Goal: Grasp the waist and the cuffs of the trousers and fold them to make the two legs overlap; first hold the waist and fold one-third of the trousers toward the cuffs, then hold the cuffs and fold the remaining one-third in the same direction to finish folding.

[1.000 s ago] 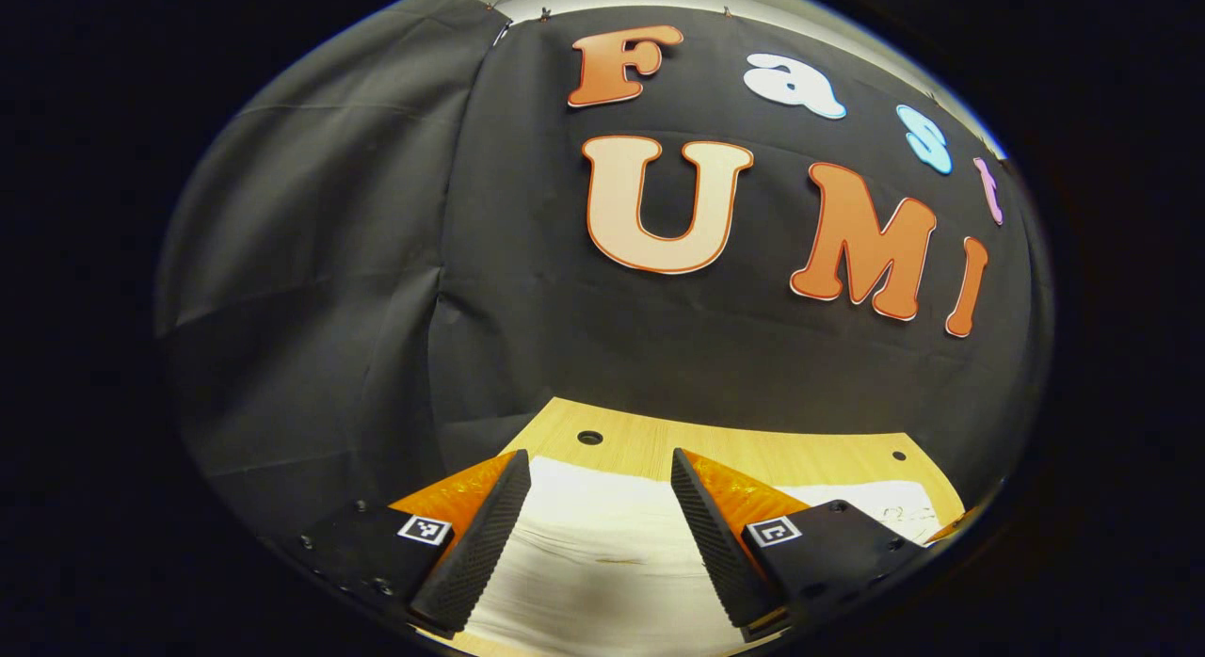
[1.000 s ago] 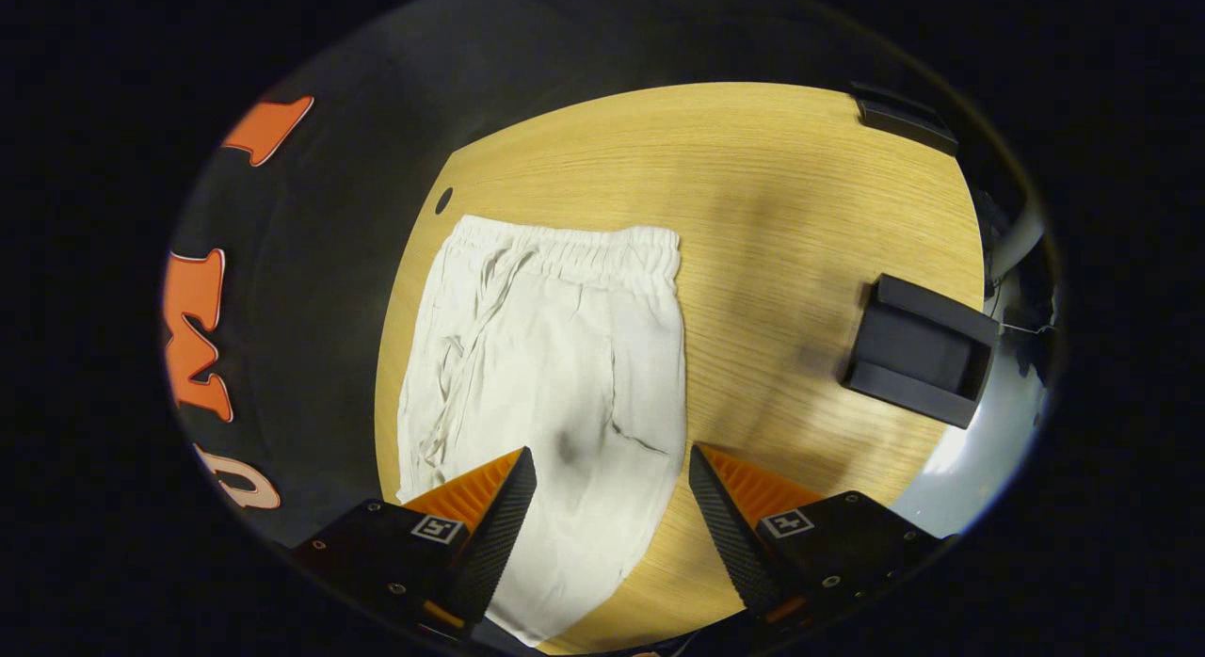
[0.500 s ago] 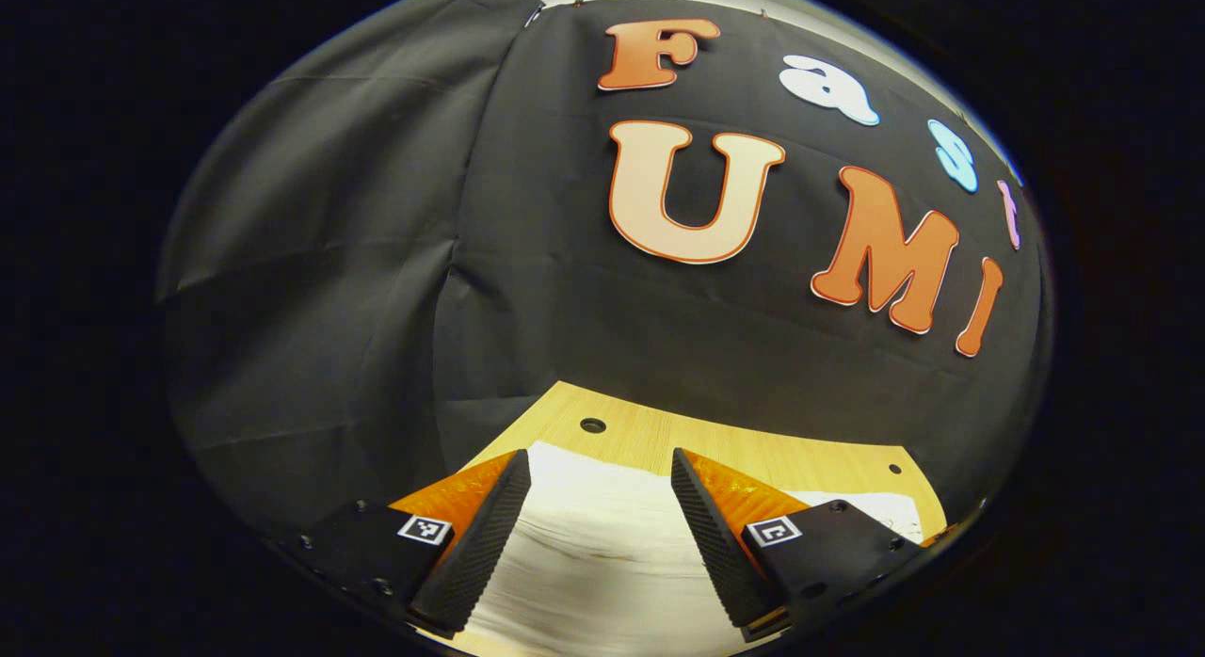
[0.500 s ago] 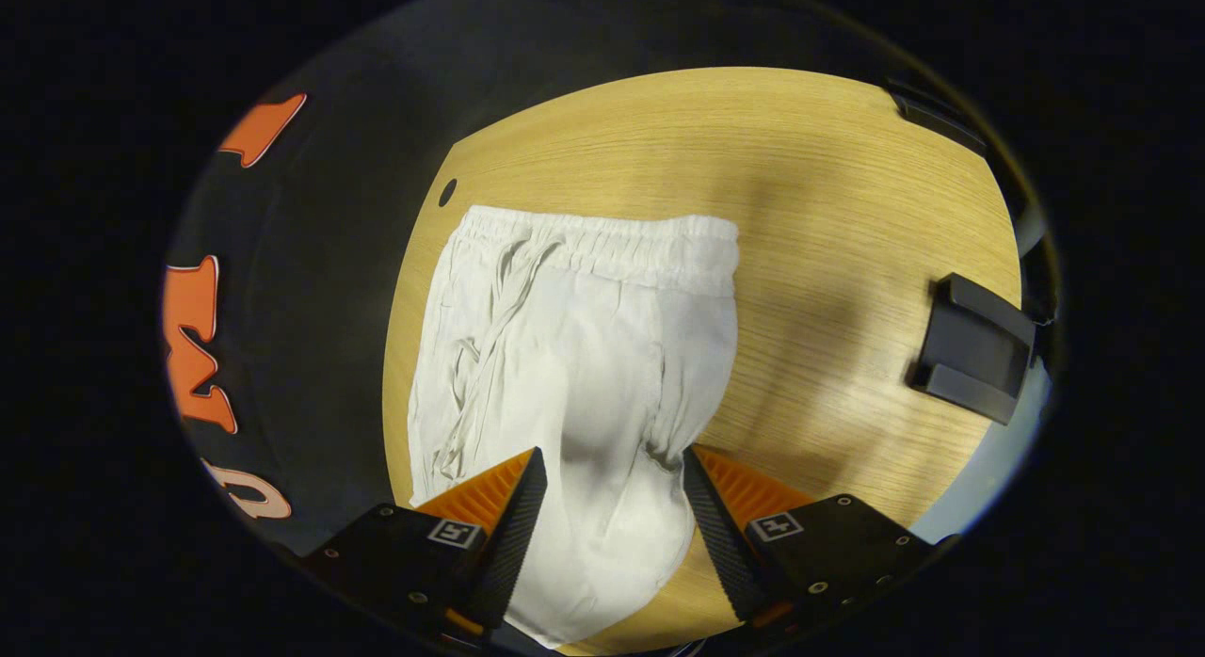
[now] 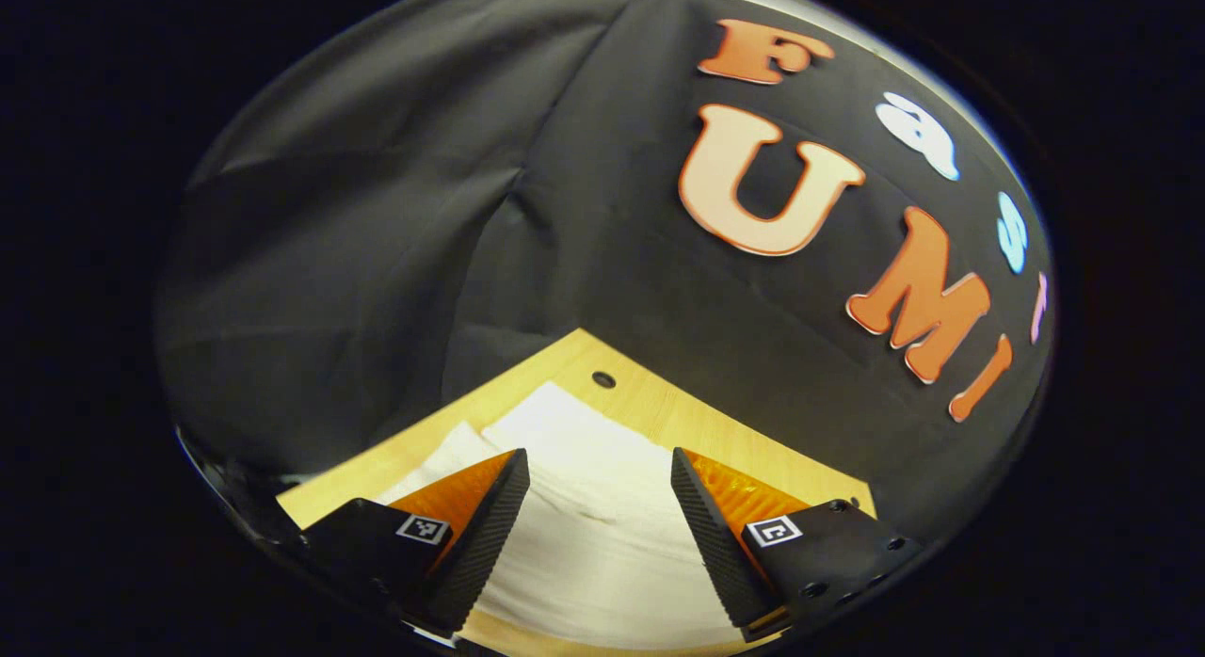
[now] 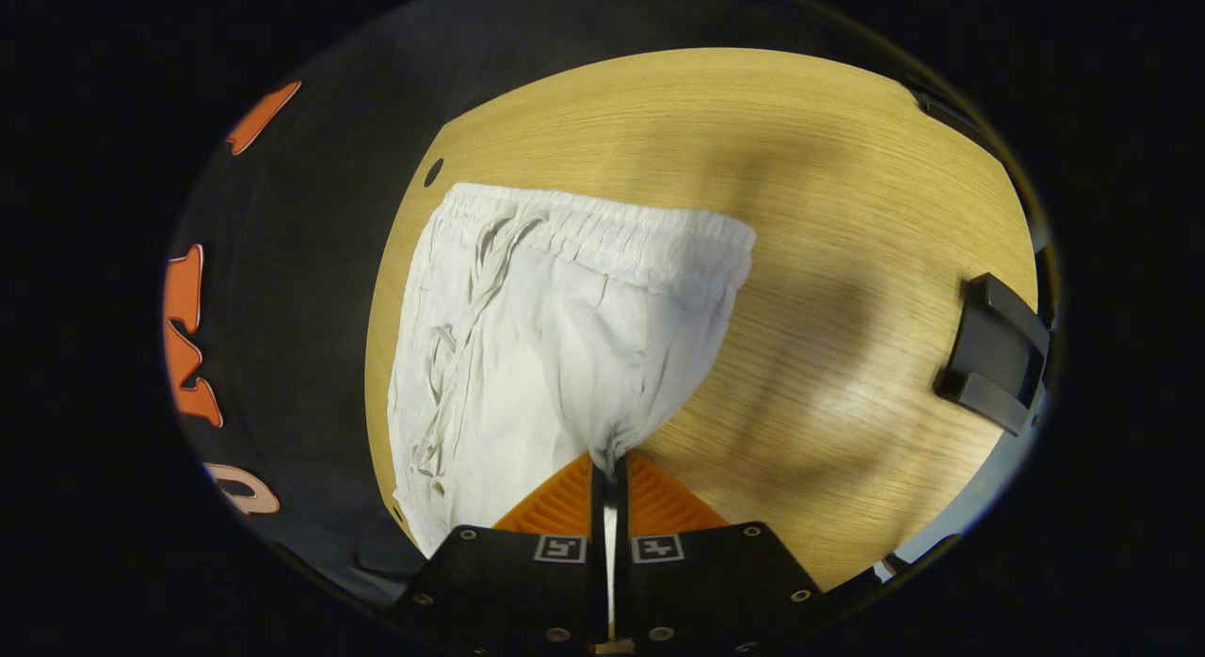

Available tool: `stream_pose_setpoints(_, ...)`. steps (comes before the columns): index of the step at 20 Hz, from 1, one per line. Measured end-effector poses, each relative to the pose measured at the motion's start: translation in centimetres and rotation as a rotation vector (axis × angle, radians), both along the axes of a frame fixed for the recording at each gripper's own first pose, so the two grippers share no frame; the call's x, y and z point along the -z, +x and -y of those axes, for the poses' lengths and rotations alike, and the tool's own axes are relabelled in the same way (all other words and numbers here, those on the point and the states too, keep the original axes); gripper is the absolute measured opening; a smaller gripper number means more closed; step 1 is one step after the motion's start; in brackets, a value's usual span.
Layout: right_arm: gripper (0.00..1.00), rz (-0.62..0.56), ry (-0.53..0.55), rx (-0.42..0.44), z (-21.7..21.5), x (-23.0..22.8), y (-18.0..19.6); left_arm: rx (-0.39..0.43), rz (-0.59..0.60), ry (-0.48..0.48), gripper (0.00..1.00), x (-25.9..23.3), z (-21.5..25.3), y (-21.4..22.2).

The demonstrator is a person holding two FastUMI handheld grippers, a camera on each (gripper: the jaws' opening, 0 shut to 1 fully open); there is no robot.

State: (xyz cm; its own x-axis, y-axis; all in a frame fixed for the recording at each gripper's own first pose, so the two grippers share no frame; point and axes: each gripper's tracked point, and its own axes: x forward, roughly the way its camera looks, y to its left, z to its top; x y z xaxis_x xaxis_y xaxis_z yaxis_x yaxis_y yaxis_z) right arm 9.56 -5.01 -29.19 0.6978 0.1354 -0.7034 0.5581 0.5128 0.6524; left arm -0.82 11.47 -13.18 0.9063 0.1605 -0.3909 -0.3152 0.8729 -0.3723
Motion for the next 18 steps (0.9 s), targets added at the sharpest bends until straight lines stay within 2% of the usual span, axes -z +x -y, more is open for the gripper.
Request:
stream_pose_setpoints(1, 0.03, -0.003, -0.004, -0.006, 0.1, 0.0, -0.2, -0.03, -0.03, -0.052, 0.95, 1.9, -0.5, -0.8)
stream_pose_setpoints(2, 0.07, -0.005, -0.002, -0.007, 0.1, 0.0, -0.1, -0.063, -0.052, -0.113, 0.95, 3.5, -0.8, -1.6)
stream_pose_setpoints(3, 0.03, -0.004, 0.004, -0.007, 0.1, 0.0, -0.1, -0.111, -0.082, -0.169, 0.99, 5.3, -1.2, -2.6)
stream_pose_setpoints(5, 0.03, -0.006, 0.017, -0.004, 0.0, -0.1, -0.1, -0.251, -0.147, -0.231, 0.99, 8.7, -2.9, -5.5)
stream_pose_setpoints(6, 0.03, -0.008, 0.016, -0.011, -0.1, 0.0, -0.1, -0.285, -0.168, -0.296, 0.95, 10.1, -2.9, -6.4)
stream_pose_setpoints(7, 0.03, -0.011, 0.011, -0.019, 0.0, 0.0, -0.2, -0.31, -0.185, -0.369, 0.99, 11.5, -3.0, -6.8)
stream_pose_setpoints(10, 0.03, -0.018, 0.012, -0.029, 0.1, 0.0, -0.2, -0.385, -0.221, -0.54, 1.0, 15.0, -4.1, -8.5)
stream_pose_setpoints(12, 0.03, -0.024, 0.014, -0.033, 0.0, 0.0, -0.3, -0.43, -0.241, -0.64, 0.99, 16.2, -3.0, -8.4)
stream_pose_setpoints(14, 0.03, -0.031, 0.016, -0.037, 0.0, 0.0, -0.3, -0.46, -0.264, -0.677, 0.99, 17.9, -2.8, -8.8)
stream_pose_setpoints(18, 0.03, -0.04, 0.015, -0.037, 0.0, 0.0, -0.3, -0.49, -0.296, -0.61, 0.99, 18.7, -5.8, -8.7)
